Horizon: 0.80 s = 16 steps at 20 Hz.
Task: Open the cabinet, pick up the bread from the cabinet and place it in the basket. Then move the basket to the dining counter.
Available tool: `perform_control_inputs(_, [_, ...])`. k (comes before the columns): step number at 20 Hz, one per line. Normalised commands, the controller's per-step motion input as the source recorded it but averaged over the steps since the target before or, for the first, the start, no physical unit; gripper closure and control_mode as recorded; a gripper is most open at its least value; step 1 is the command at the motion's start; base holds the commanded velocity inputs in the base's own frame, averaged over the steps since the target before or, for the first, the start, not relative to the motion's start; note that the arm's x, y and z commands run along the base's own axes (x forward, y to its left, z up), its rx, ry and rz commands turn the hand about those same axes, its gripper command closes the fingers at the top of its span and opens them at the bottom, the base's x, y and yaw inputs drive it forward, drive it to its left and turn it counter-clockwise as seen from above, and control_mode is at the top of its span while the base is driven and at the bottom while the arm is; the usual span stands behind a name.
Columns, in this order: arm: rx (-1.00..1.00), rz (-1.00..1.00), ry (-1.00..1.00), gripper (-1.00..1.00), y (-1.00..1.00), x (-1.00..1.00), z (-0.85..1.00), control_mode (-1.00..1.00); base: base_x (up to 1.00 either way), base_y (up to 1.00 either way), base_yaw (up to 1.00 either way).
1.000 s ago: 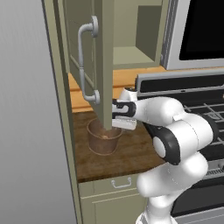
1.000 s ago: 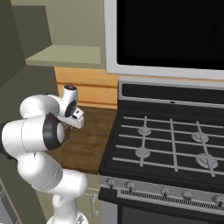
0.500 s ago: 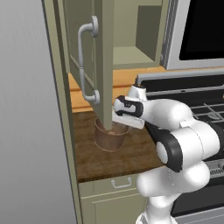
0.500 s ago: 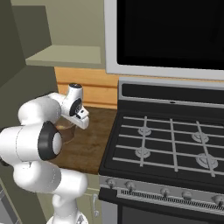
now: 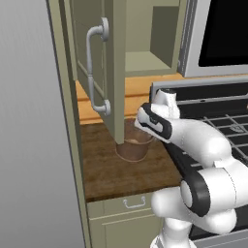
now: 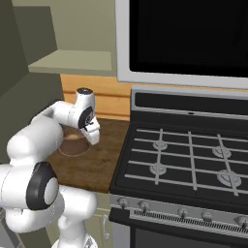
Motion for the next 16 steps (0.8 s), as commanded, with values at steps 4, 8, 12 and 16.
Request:
perform_control_inputs(4, [0.00,-0.45,0.13,1.00,0.00,-0.25,0.47,-1.00,0.00,0.00,0.00])
perform_control_inputs(8, [-0.02,-0.44,0.24,1.00,-0.02,-0.27,0.26,-1.00,0.00,0.00,0.00])
perform_control_inputs(12, [0.00,-0.33,0.14,1.00,-0.06,-0.53,0.01,-1.00,0.00,0.00,0.00])
perform_control_inputs(16, [-0.03,-0.19,0.01,1.00,-0.06,-0.58,0.13,-1.00,0.00,0.00,0.00])
